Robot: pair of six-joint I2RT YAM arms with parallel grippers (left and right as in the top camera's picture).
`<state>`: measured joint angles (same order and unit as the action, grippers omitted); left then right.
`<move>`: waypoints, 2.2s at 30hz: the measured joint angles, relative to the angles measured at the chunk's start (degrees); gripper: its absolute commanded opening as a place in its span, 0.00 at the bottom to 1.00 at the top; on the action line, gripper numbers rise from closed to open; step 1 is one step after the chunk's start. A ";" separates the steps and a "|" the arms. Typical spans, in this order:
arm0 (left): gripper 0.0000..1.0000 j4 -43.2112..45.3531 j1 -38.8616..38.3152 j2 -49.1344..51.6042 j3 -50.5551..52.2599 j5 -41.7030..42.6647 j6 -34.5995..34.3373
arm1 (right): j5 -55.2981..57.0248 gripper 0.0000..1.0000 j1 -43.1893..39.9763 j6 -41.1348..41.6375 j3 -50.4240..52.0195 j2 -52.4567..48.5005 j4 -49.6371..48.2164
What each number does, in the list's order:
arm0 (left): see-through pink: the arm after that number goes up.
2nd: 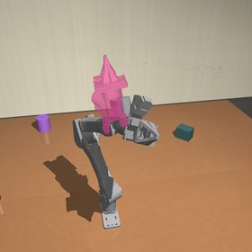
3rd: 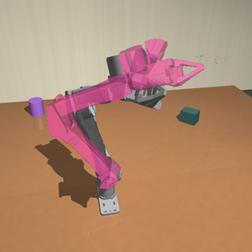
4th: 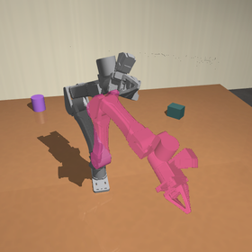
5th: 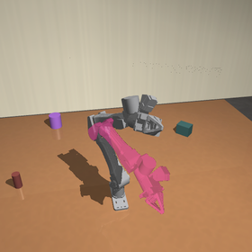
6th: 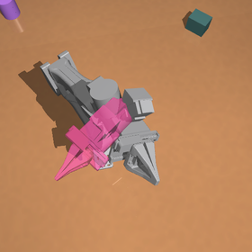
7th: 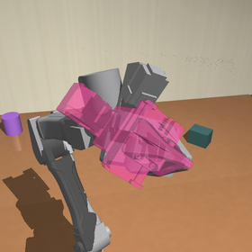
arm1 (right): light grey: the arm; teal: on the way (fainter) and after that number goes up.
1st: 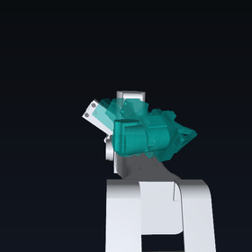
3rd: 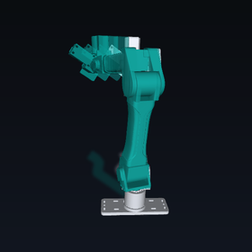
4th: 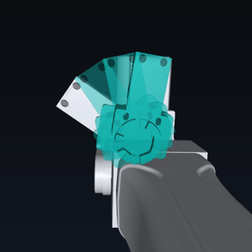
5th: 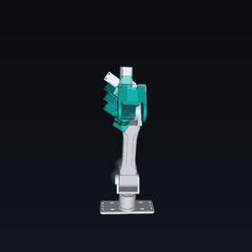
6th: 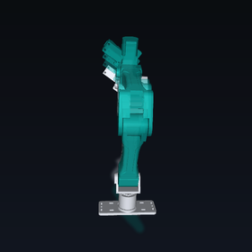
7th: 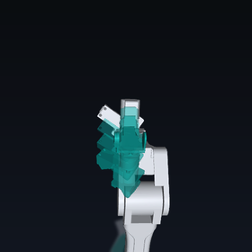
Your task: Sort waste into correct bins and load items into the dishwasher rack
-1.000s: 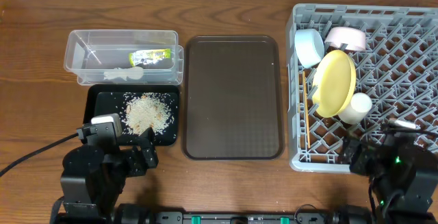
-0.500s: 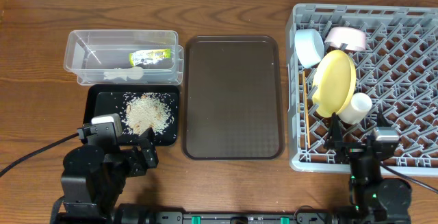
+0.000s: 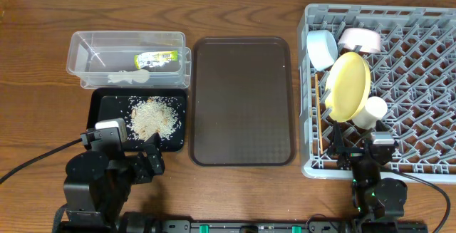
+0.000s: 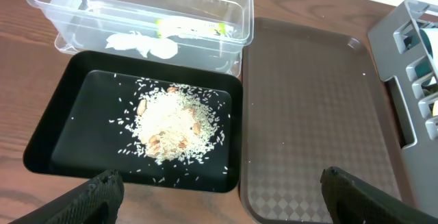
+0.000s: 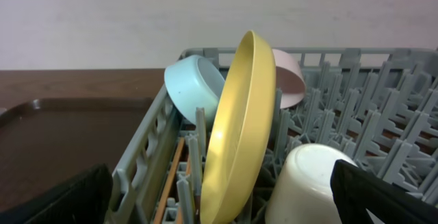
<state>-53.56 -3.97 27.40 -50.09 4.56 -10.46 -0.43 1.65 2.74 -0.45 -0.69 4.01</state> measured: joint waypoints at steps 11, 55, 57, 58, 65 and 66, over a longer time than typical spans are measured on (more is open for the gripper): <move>0.95 0.00 0.00 0.00 0.00 0.00 0.00 | -0.02 0.99 -0.02 -0.02 0.00 0.00 0.02; 0.95 52.57 1.68 -26.75 49.22 -1.73 1.14 | -0.02 0.99 0.00 0.00 0.00 -0.02 0.02; 0.95 52.30 1.68 -26.73 49.24 -1.70 1.77 | -0.02 0.99 0.00 -0.02 0.00 -0.02 0.00; 0.95 52.19 1.68 -26.75 49.20 -1.68 2.05 | -0.04 0.99 -0.02 -0.02 0.00 -0.02 0.02; 0.95 52.19 1.68 -26.77 49.20 -1.70 3.06 | -0.04 0.99 0.00 -0.02 0.00 -0.02 0.02; 0.95 52.19 1.68 -26.77 49.20 -1.68 3.06 | -0.04 0.99 0.00 -0.02 0.00 -0.02 0.02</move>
<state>-1.37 -2.28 0.62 -0.89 2.87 -7.40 -0.47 1.65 2.72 -0.45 -0.71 4.03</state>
